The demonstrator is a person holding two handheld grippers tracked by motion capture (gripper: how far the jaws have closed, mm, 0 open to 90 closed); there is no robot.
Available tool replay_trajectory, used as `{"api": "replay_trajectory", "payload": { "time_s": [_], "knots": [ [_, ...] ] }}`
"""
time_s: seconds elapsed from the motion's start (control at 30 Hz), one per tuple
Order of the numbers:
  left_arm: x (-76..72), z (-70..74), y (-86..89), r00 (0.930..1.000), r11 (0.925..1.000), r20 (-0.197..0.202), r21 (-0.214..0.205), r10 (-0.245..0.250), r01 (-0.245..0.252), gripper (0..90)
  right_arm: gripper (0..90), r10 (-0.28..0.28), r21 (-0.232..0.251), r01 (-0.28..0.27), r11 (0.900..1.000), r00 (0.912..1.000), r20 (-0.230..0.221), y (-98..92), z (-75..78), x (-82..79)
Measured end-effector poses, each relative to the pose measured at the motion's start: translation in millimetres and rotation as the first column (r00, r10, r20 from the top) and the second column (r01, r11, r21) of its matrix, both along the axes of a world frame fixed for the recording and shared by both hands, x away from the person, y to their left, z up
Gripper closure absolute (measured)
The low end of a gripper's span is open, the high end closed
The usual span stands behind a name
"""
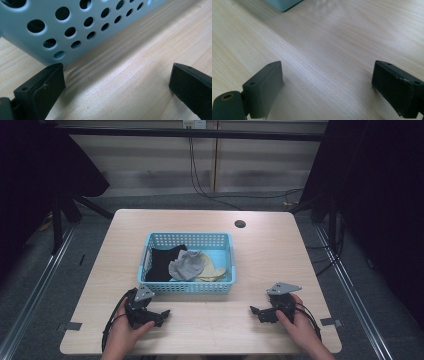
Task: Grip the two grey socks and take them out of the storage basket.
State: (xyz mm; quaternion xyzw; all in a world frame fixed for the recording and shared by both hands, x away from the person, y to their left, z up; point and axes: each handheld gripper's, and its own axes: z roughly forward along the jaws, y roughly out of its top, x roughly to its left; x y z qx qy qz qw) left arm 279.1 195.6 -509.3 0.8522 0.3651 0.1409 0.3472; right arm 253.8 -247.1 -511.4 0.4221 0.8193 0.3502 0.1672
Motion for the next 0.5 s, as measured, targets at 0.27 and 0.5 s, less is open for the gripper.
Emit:
{"api": "replay_trajectory", "payload": {
  "time_s": [0.27,0.5],
  "knots": [
    [-0.1,0.0,0.0,1.0000,1.0000,0.000,0.000,0.001,-0.001,0.0,9.3,0.001,0.000,-0.001,1.0000,1.0000,-0.002,0.1,0.1,0.1],
    [0.0,3.0,-1.7,0.9996,0.9997,-0.029,0.022,0.009,-0.008,0.0,9.4,0.002,0.001,-0.002,1.0000,1.0000,-0.001,0.0,0.0,0.2]
  ]
}}
